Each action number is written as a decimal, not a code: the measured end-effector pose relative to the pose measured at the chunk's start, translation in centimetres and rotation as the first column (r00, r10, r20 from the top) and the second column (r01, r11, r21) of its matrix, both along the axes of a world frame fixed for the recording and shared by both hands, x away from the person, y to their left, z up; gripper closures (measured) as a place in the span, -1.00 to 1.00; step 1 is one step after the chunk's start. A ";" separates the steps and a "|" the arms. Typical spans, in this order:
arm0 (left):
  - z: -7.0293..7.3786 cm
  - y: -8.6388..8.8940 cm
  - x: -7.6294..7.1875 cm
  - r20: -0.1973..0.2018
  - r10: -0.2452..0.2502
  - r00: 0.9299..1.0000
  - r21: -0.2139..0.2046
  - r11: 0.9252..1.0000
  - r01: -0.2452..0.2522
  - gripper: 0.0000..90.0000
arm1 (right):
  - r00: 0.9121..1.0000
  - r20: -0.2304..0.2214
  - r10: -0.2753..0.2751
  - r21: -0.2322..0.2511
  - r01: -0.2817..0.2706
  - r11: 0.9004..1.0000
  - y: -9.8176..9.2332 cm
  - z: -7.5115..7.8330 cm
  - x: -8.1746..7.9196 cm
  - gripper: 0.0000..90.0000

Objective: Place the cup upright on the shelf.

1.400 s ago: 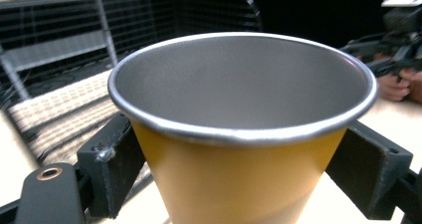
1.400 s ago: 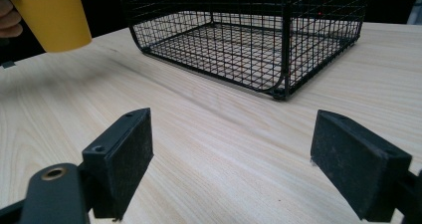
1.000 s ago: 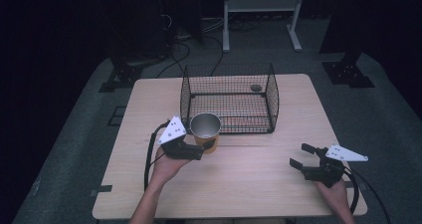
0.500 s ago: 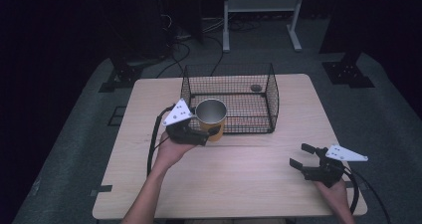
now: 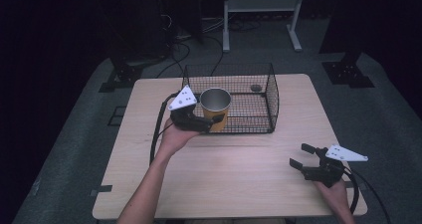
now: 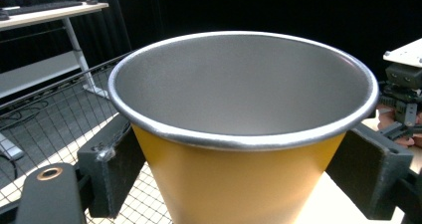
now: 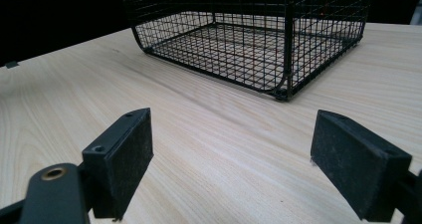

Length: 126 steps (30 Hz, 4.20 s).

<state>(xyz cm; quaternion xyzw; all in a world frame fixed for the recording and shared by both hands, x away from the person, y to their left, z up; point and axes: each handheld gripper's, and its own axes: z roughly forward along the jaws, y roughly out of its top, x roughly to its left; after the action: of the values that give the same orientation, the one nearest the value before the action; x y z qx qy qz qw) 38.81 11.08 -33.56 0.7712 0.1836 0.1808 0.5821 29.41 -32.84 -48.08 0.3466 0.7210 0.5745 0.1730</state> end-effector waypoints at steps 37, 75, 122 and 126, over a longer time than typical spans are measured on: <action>0.8 -3.8 7.1 -0.031 -0.028 0.999 0.100 0.995 0.031 -0.67 | 1.000 0.000 0.006 0.008 -0.006 1.000 0.0 0.0 0.0 -0.65; -2.3 -6.8 13.1 -0.112 -0.021 0.993 0.183 0.982 0.042 -0.68 | 1.000 -0.001 0.023 0.012 -0.023 1.000 0.0 0.0 0.0 -0.65; -7.0 -7.1 15.8 -0.229 0.033 0.973 0.343 0.938 0.049 -0.72 | 1.000 0.006 0.031 0.022 -0.031 0.999 -0.1 0.0 0.0 -0.65; -6.9 -7.1 15.7 -0.231 0.031 0.972 0.342 0.938 0.051 -0.73 | 1.000 0.005 0.031 0.021 -0.031 0.999 -0.1 0.0 0.0 -0.65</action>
<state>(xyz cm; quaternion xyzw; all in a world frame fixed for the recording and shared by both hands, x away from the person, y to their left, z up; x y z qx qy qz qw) 54.51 4.03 -40.49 0.8782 0.2118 0.1156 0.4130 29.39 -32.95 -48.05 0.3357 0.7198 0.5855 0.1622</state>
